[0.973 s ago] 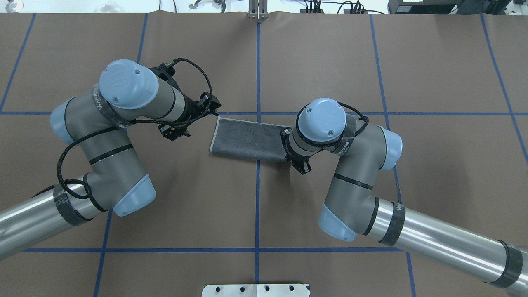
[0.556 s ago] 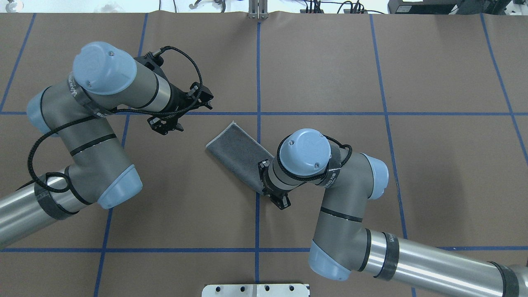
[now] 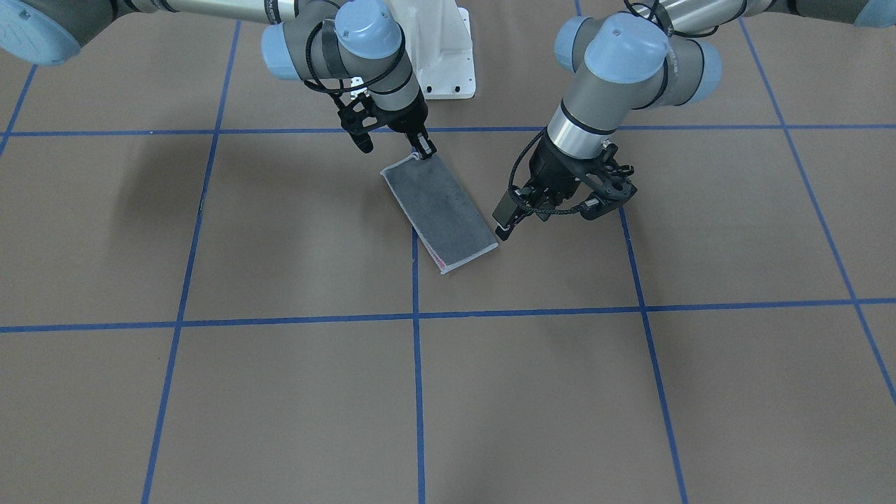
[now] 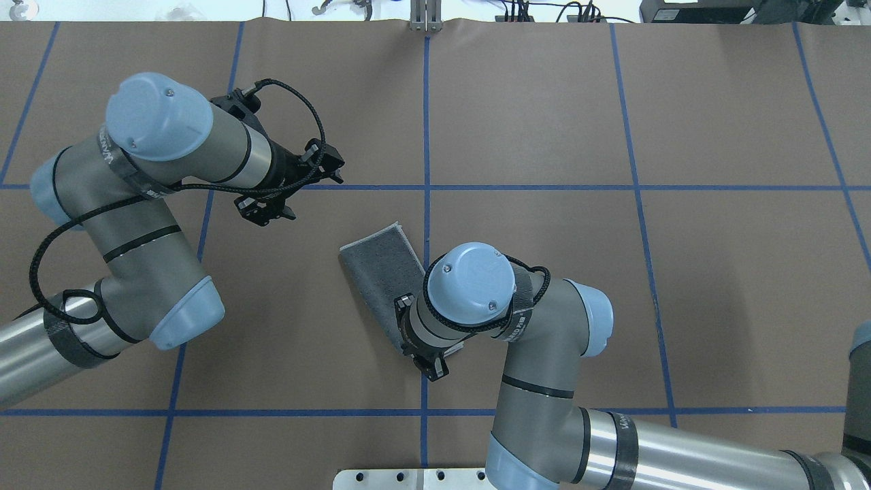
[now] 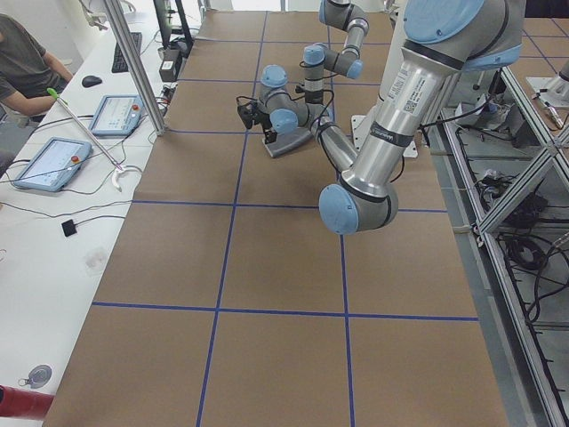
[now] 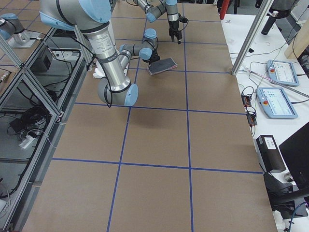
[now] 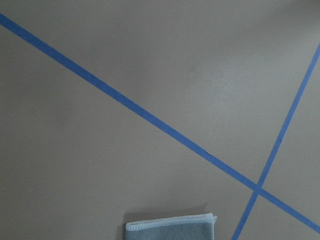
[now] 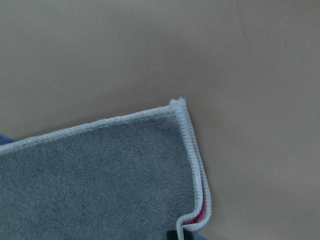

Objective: Fold towel twice with both arms
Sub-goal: 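Drag the folded towel toward the robot with the right gripper, rotating it, then release and raise the right gripper while the left gripper approaches the towel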

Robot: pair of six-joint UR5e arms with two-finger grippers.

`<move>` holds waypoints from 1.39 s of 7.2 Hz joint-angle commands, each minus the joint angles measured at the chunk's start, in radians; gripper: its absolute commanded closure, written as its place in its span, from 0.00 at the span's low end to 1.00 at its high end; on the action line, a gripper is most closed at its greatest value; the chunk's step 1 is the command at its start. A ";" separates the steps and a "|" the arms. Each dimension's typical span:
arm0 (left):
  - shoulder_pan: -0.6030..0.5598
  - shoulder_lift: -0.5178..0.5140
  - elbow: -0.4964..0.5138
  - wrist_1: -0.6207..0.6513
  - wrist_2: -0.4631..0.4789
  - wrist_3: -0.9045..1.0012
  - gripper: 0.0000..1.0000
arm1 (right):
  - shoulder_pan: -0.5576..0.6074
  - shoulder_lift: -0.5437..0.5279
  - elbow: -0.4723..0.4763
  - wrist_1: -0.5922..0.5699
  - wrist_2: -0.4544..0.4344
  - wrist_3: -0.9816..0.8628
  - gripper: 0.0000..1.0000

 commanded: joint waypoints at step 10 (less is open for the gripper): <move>0.162 0.058 0.027 -0.163 0.225 0.043 0.03 | 0.344 -0.088 0.006 -0.006 0.121 -0.494 0.00</move>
